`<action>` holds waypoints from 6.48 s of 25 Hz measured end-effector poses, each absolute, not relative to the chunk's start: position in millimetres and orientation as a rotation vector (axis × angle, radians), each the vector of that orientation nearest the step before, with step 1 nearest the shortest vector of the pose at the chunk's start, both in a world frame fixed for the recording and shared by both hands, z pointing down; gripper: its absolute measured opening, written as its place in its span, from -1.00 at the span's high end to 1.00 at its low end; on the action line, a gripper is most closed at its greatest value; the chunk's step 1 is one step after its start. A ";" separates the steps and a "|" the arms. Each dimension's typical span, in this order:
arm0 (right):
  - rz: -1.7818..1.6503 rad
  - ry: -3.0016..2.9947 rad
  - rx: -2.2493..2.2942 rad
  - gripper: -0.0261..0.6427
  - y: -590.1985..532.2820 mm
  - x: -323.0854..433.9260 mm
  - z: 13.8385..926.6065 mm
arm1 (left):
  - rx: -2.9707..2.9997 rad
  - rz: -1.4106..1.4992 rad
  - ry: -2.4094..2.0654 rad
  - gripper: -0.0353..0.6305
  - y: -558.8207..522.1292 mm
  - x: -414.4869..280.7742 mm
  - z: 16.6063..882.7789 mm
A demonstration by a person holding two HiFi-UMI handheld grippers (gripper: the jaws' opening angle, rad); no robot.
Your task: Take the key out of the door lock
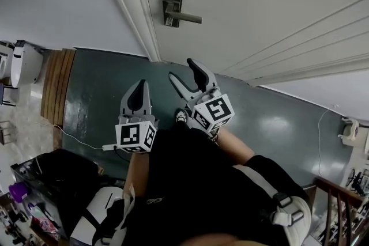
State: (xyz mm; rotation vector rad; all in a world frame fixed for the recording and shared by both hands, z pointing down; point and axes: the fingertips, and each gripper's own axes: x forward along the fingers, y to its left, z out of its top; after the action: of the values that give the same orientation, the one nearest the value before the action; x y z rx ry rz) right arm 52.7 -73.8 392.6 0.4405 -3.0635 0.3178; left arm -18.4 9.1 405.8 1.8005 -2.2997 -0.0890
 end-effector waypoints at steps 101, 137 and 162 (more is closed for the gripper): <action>1.712 -2.858 1.383 0.33 -240.5 -70.9 520.1 | 2.234 0.124 -1.554 0.82 -169.5 -163.8 522.6; 2.056 -2.824 1.444 0.79 -273.9 -74.8 521.7 | 2.244 0.163 -1.597 0.82 -191.3 -184.1 514.0; 2.180 -2.723 1.487 0.83 -270.5 -72.6 529.3 | 2.244 0.160 -1.588 0.82 -182.6 -184.4 515.4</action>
State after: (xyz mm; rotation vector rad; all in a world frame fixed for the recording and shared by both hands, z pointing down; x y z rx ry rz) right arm -72.6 -270.5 529.3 1.4873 -2.7229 2.1801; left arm -184.4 -182.6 515.4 2.2438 -1.5885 0.1603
